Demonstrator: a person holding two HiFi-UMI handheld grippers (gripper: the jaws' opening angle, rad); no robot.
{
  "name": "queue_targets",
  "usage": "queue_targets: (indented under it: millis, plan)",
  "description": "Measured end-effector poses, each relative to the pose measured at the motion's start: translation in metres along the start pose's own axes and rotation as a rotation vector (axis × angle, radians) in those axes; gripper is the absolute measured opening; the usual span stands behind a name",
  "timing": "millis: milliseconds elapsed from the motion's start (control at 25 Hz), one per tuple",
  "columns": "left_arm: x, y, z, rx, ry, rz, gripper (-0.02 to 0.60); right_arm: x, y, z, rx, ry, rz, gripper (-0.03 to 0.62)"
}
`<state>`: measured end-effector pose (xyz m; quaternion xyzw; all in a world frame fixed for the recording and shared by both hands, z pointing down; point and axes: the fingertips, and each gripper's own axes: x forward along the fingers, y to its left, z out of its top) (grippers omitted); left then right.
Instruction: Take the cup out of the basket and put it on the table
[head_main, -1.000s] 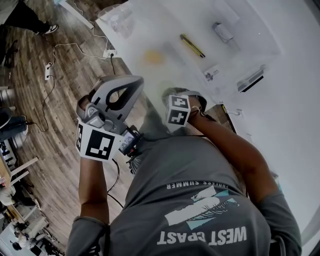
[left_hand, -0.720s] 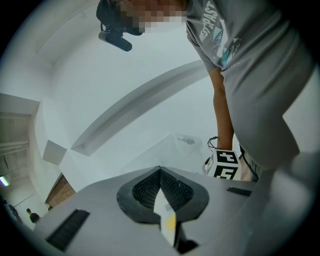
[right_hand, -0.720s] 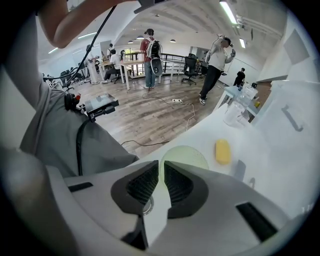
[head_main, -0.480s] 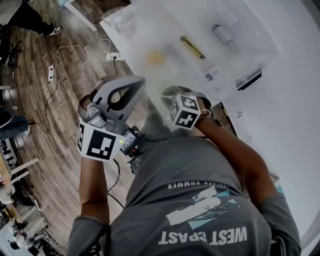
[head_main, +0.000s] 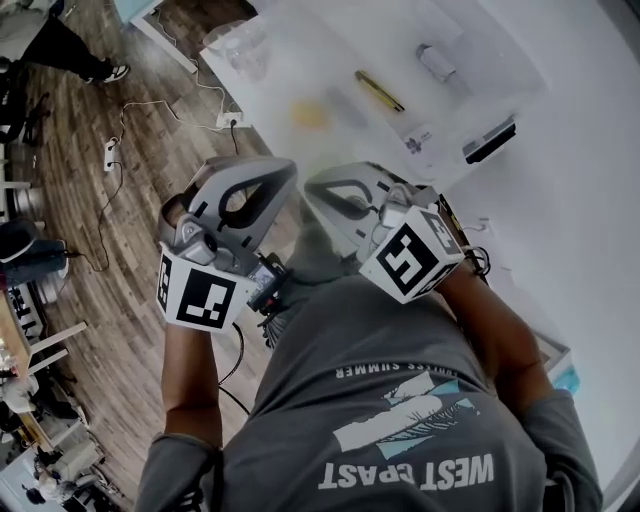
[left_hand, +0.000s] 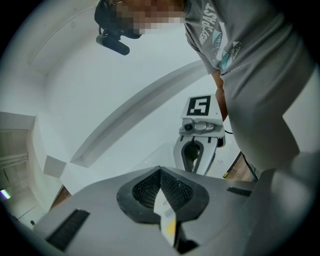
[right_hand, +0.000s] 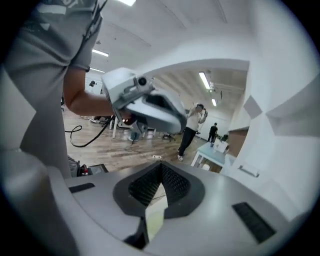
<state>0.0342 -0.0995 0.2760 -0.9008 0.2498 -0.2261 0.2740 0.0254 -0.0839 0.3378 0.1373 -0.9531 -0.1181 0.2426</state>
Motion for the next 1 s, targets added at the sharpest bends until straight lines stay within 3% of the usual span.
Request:
queue_targets:
  millis: [160,320,760,1000]
  plan:
    - [-0.007,-0.002,0.015,0.012,-0.028,0.011,0.008,-0.037,-0.012,0.040,-0.132,-0.041,-0.118,0.011]
    - [-0.015,-0.006,0.021,0.028,-0.030,0.001,0.008,-0.060,-0.018,0.061,-0.175,-0.045,-0.199,0.011]
    - [-0.036,-0.004,0.026,0.053,-0.052,-0.023,0.008,-0.074,-0.006,0.079,-0.146,-0.042,-0.269,0.011]
    - [-0.066,-0.010,0.027,0.052,-0.081,-0.046,0.008,-0.077,0.012,0.093,-0.116,0.014,-0.323,0.011]
